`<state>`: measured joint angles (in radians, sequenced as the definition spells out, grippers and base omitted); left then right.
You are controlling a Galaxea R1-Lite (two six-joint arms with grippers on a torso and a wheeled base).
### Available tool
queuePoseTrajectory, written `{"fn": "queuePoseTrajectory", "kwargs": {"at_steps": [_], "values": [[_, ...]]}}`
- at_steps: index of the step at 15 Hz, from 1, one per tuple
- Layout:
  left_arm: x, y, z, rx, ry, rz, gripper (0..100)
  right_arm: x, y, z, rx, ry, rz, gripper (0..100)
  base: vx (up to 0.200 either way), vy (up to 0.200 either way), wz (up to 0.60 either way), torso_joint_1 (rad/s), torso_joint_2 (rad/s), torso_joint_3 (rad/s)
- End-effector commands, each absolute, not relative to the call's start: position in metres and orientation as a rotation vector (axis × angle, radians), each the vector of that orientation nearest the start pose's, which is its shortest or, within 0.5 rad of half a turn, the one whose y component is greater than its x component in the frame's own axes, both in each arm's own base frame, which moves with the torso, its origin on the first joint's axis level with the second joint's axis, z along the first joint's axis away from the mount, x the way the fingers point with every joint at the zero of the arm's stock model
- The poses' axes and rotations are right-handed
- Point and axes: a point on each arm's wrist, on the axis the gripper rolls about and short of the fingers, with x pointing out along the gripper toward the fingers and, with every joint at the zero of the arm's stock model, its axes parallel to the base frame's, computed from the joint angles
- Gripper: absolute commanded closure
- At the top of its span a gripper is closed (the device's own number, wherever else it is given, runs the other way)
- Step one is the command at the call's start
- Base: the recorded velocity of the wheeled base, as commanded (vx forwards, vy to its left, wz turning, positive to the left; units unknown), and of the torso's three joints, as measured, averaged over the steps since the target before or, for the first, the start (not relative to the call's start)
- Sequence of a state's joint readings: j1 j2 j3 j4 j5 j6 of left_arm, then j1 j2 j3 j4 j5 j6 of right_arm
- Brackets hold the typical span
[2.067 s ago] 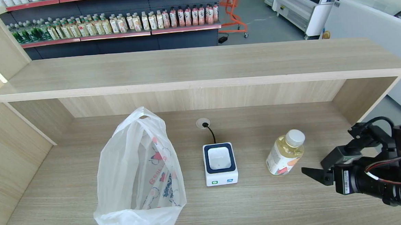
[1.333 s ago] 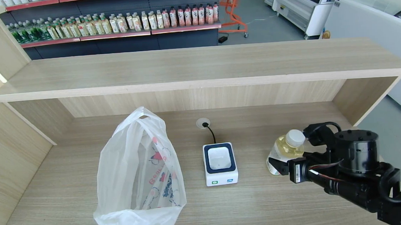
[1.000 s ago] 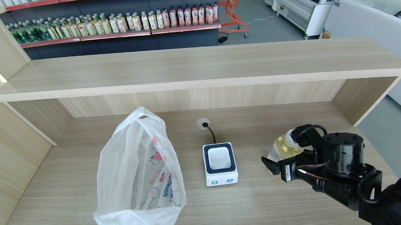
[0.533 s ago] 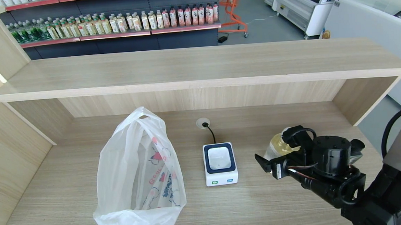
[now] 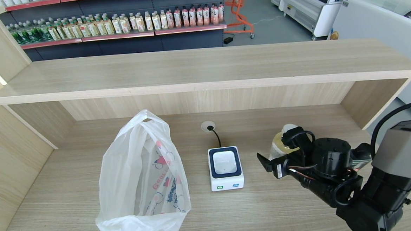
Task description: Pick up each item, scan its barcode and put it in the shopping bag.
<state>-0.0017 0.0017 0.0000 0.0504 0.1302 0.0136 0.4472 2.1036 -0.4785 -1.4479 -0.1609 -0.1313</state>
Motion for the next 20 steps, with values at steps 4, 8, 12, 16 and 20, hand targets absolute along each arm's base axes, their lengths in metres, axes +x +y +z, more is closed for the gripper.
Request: {"fn": "queuePoseTrajectory", "kwargs": {"at_steps": [4,8,12,16,20], "values": [[-0.023,0.003,0.070,0.017,0.053,0.128,0,0.295,0.129,0.061,-0.204,0.143,0.277,100,0.000,0.000,0.00,0.000,0.00,0.000],[-0.023,0.003,0.070,0.017,0.053,0.128,0,0.293,0.126,0.065,-0.223,0.130,0.273,100,0.000,0.000,0.00,0.000,0.00,0.000],[-0.023,0.003,0.070,0.017,0.053,0.128,0,0.270,0.105,0.146,-0.113,-0.010,0.402,100,0.000,0.000,0.00,0.000,0.00,0.000],[-0.023,0.003,0.070,0.017,0.053,0.128,0,0.191,0.064,0.240,0.053,0.037,0.789,100,0.000,0.000,0.00,0.000,0.00,0.000],[-0.023,0.003,0.070,0.017,0.053,0.128,0,0.150,0.065,0.262,0.251,0.087,1.104,100,0.000,0.000,0.00,0.000,0.00,0.000]]}}
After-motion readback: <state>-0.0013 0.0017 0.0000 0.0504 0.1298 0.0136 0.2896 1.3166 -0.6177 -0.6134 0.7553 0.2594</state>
